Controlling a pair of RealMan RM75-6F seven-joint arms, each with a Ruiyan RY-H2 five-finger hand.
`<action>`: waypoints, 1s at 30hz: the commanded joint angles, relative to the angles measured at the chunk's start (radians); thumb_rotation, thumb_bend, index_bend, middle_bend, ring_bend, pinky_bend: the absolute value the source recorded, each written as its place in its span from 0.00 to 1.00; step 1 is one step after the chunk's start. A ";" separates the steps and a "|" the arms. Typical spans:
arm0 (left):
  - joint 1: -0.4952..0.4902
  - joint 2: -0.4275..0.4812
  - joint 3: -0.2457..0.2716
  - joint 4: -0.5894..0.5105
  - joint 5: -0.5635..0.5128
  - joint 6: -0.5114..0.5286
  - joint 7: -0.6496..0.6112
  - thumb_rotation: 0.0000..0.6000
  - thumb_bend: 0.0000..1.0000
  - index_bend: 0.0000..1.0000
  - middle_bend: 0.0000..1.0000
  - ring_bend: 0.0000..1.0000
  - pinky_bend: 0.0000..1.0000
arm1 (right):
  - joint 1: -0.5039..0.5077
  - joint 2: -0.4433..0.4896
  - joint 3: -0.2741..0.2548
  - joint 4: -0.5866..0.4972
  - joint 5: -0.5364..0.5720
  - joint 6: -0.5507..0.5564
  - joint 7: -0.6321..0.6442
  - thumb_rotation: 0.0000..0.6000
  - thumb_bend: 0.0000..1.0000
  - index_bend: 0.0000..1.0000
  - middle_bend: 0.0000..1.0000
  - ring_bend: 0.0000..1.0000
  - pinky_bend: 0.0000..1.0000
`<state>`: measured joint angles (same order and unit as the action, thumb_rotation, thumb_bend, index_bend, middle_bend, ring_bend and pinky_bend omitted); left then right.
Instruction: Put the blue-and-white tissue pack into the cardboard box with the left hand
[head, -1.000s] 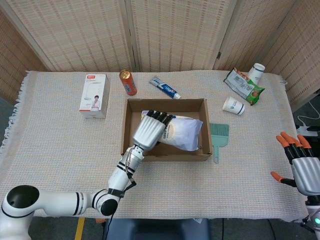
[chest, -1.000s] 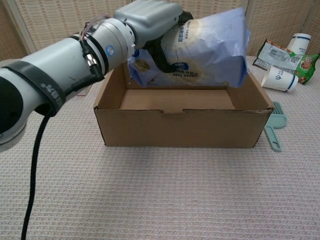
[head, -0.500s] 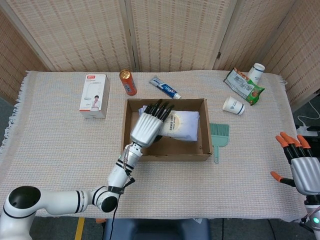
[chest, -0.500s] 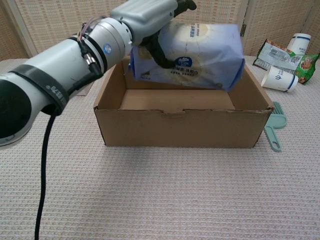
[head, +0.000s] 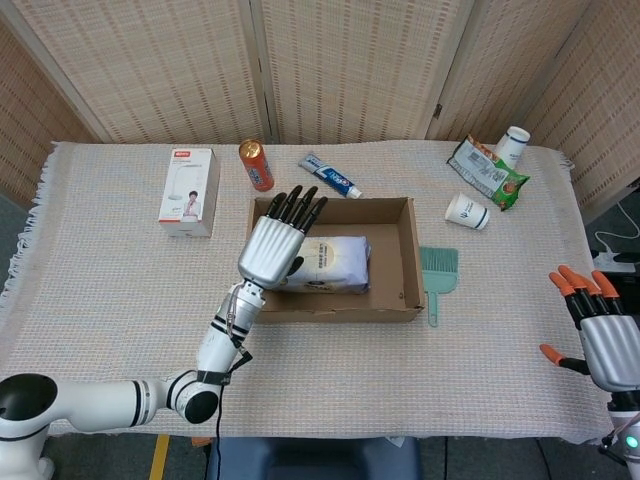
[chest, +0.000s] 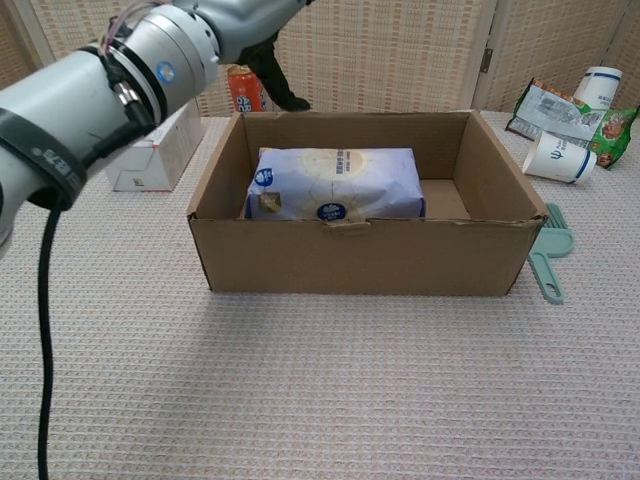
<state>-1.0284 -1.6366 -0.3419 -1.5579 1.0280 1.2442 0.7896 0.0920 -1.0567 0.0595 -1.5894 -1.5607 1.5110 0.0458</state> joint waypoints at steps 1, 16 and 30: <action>0.061 0.123 -0.007 -0.119 -0.044 0.049 0.064 1.00 0.17 0.00 0.00 0.00 0.16 | -0.001 0.000 -0.002 -0.002 -0.003 0.001 -0.003 1.00 0.00 0.07 0.03 0.00 0.00; 0.436 0.454 0.199 -0.244 0.222 0.261 -0.256 1.00 0.18 0.00 0.01 0.00 0.19 | 0.000 -0.017 -0.020 -0.007 -0.025 -0.011 -0.044 1.00 0.00 0.07 0.03 0.00 0.00; 0.617 0.384 0.350 0.029 0.394 0.313 -0.438 1.00 0.18 0.02 0.04 0.00 0.18 | 0.005 -0.020 -0.027 -0.008 -0.022 -0.029 -0.053 1.00 0.00 0.07 0.03 0.00 0.00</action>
<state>-0.4409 -1.2405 -0.0127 -1.5716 1.4030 1.5546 0.3913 0.0965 -1.0767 0.0327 -1.5965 -1.5830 1.4823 -0.0066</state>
